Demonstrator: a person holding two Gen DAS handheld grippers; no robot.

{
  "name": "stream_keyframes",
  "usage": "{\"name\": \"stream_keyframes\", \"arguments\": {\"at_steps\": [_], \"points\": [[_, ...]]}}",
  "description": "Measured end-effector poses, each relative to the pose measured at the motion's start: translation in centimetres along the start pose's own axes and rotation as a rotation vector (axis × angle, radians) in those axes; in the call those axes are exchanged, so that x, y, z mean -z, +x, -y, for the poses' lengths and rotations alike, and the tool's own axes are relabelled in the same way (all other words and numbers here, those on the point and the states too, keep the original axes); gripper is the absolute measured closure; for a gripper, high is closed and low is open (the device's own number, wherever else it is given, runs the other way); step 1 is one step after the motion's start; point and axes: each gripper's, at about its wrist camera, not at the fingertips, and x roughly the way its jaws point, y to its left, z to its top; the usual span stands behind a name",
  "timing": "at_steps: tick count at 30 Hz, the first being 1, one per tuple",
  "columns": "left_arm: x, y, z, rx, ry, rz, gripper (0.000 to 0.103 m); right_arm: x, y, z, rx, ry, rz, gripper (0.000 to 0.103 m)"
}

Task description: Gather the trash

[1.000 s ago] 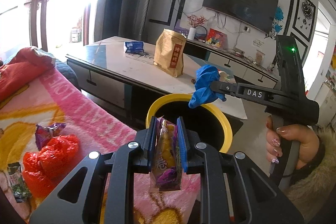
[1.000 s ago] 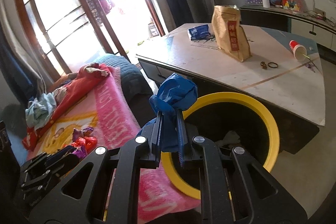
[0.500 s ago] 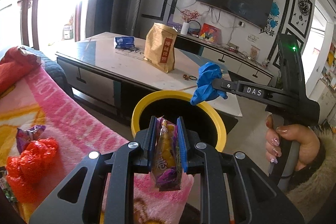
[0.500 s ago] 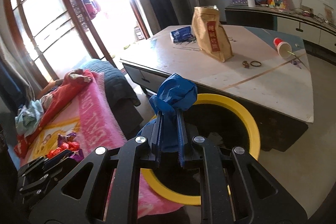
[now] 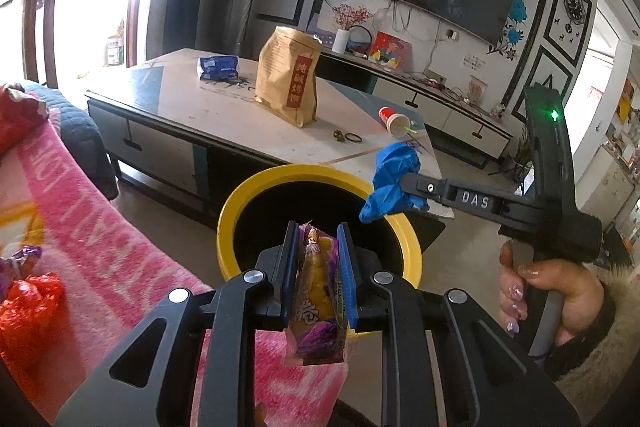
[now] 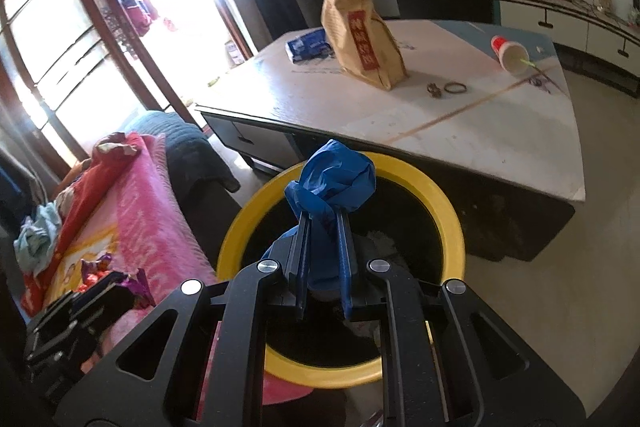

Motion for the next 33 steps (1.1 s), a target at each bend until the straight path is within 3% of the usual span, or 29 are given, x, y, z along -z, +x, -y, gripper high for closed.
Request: {"name": "stream_keyframes", "arguments": {"at_steps": [17,28,33], "points": [[-0.9,5.5,-0.9,0.01,-0.042,-0.077,0.084,1.7,2.7,1.6,0.004,0.009,-0.109,0.093],[-2.2,7.6,-0.8,0.022,-0.05,-0.101,0.084,1.8,3.2,1.6,-0.005,0.013,-0.126,0.091],[-2.9,8.2,-0.7,0.044,-0.056,-0.107,0.079,1.8,3.0,1.7,0.0,0.024,-0.113,0.077]]}}
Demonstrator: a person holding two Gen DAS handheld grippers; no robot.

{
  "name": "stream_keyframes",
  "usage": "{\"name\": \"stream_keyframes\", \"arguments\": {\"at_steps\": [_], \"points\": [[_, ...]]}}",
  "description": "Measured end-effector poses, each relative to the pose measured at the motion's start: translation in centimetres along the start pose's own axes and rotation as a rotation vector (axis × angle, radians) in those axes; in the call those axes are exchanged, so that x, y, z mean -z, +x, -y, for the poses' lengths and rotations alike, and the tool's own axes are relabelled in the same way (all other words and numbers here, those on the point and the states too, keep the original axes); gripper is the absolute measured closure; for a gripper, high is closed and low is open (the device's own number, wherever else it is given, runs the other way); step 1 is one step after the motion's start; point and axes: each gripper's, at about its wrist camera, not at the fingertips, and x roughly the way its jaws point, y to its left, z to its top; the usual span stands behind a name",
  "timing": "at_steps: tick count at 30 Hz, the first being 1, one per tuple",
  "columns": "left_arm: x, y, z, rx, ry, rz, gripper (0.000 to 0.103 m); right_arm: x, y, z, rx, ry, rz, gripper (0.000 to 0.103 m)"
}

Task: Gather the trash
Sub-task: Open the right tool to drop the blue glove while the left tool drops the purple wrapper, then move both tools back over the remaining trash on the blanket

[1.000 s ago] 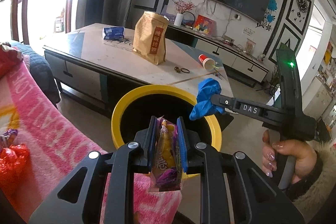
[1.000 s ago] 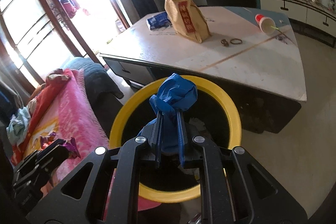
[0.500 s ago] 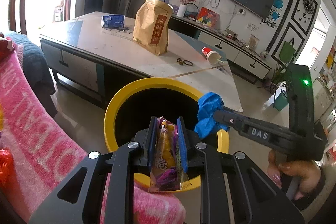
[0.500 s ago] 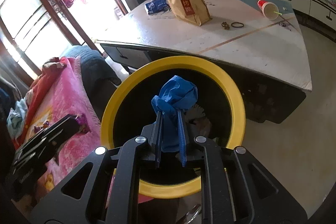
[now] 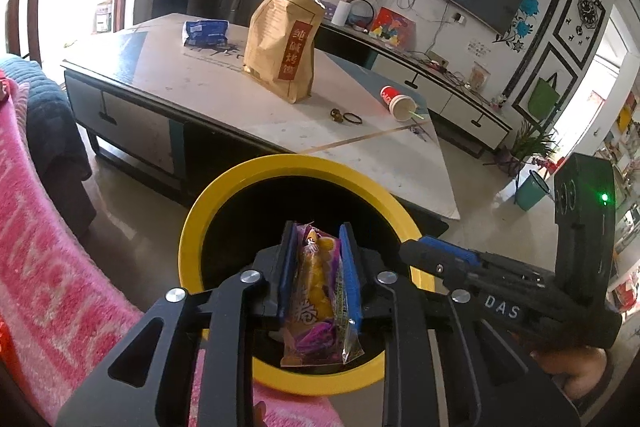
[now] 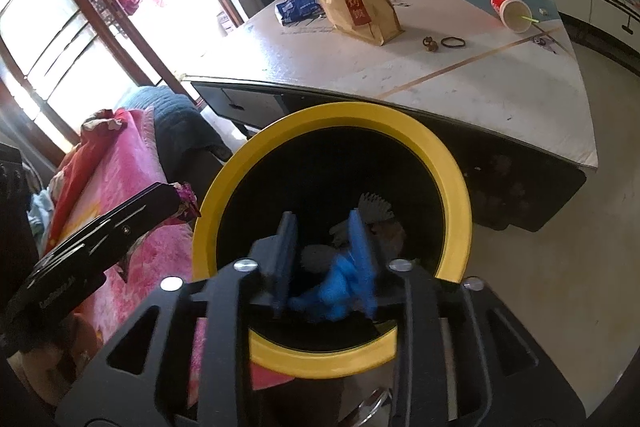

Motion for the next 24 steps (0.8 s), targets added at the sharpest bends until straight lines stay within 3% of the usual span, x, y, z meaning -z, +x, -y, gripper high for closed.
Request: {"name": "stream_keyframes", "arguments": {"at_steps": [2,4,9,14,24], "points": [[-0.1,-0.1,-0.1,0.003,-0.003,0.006,0.072,-0.1,-0.2,0.1,0.009,0.009,0.011,0.07],[0.0,-0.5,-0.2,-0.002,-0.011,0.013,0.041,-0.2,-0.5,0.3,0.022,0.01,0.024,0.066],[0.1,-1.6,-0.9,-0.02,-0.051,0.014,0.01,-0.4,-1.4,0.2,0.062,0.011,0.063,0.052],[0.3,-3.7,-1.2,-0.055,-0.061,0.045,0.007,-0.9,-2.7,-0.5,0.084,0.0,0.118,0.036],[1.3,-9.5,-2.6,-0.16,-0.079,0.152,0.007,-1.0,-4.9,-3.3,0.055,-0.068,0.183,0.026]]}}
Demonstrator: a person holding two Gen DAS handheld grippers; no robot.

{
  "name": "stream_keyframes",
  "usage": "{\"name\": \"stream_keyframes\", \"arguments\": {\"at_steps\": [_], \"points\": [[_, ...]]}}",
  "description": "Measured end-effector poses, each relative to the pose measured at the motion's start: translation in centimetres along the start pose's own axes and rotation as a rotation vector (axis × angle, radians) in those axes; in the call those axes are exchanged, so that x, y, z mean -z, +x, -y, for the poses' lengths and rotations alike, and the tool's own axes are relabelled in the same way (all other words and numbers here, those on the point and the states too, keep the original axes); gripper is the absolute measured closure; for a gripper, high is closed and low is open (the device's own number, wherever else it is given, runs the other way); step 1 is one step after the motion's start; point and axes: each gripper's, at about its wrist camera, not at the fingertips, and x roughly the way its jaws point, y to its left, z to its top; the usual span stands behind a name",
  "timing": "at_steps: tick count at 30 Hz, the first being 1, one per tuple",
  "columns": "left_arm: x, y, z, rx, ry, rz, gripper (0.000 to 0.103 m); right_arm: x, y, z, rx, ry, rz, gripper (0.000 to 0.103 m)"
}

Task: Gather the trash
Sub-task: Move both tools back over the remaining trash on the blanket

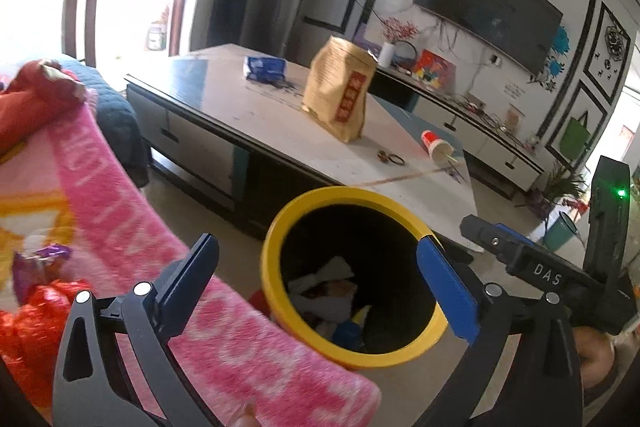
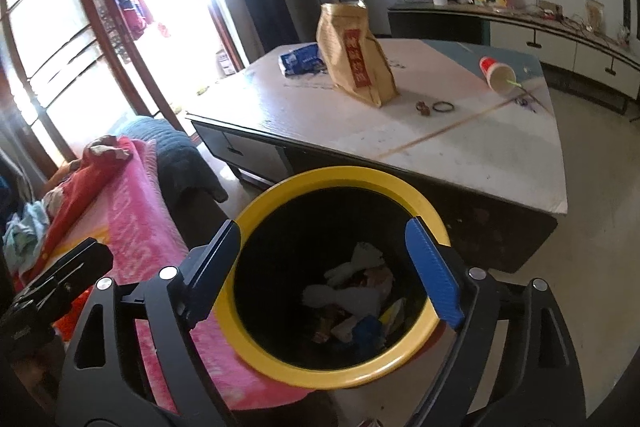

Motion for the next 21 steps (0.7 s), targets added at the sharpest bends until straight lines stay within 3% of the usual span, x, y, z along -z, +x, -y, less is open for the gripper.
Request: {"name": "stream_keyframes", "arguments": {"at_steps": [10,21], "points": [[0.1,-3.9,-2.4,-0.074,-0.027,0.073,0.007,0.2,-1.8,-3.0,-0.04,-0.059,0.034,0.025],[0.6,-7.7,-5.6,-0.149,-0.066,0.133,0.007,1.3,-3.3,-7.5,-0.15,-0.132,0.039,0.024]]}}
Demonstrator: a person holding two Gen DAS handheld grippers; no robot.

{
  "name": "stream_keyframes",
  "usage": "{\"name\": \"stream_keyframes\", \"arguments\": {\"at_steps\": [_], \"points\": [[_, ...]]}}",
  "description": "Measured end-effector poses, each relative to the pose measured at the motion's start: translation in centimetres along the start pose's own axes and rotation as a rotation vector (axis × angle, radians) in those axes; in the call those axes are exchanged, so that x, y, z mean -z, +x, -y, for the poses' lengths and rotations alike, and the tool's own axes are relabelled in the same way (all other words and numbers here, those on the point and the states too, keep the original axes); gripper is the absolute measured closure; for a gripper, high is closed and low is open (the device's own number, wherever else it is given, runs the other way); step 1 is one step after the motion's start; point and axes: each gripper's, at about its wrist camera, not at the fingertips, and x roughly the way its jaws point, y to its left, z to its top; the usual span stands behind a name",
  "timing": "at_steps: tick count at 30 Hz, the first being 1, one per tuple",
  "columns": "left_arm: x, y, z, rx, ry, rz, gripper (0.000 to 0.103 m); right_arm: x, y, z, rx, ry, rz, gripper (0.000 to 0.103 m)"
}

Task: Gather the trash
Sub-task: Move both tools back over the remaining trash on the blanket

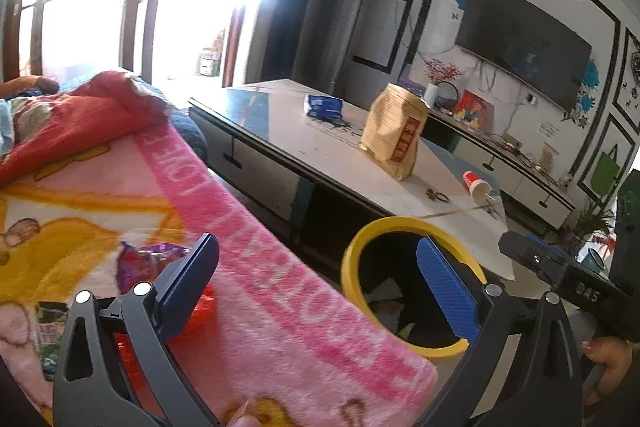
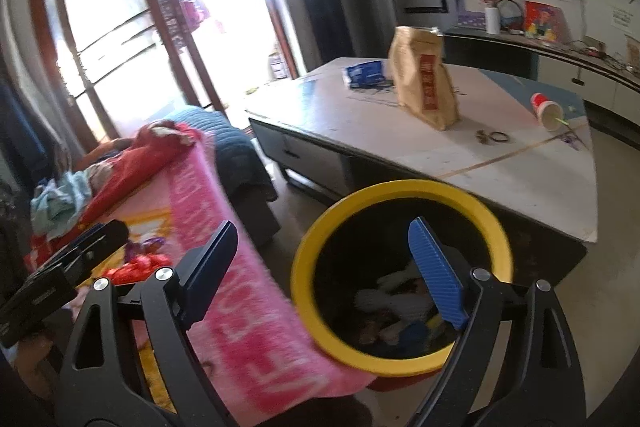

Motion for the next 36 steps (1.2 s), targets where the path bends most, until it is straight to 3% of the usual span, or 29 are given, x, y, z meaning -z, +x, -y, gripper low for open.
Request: {"name": "stream_keyframes", "arguments": {"at_steps": [15,24,32,36], "points": [[0.8,-3.1,-6.5,-0.085,-0.088,0.027,0.007,2.4,-0.2,-7.5,-0.16,-0.142,-0.054,0.024],[0.7,-4.1,-11.6,-0.1,-0.14,-0.014,0.007,4.6,0.0,-12.4,-0.296,-0.258,-0.113,0.024],[0.8,-4.4,-15.5,-0.078,-0.113,-0.079,0.008,8.2,-0.1,-17.7,-0.439,-0.427,-0.184,0.024],[0.9,-4.3,-16.2,-0.013,-0.087,-0.117,0.008,10.4,0.2,-20.6,-0.494,-0.523,-0.23,0.024]]}}
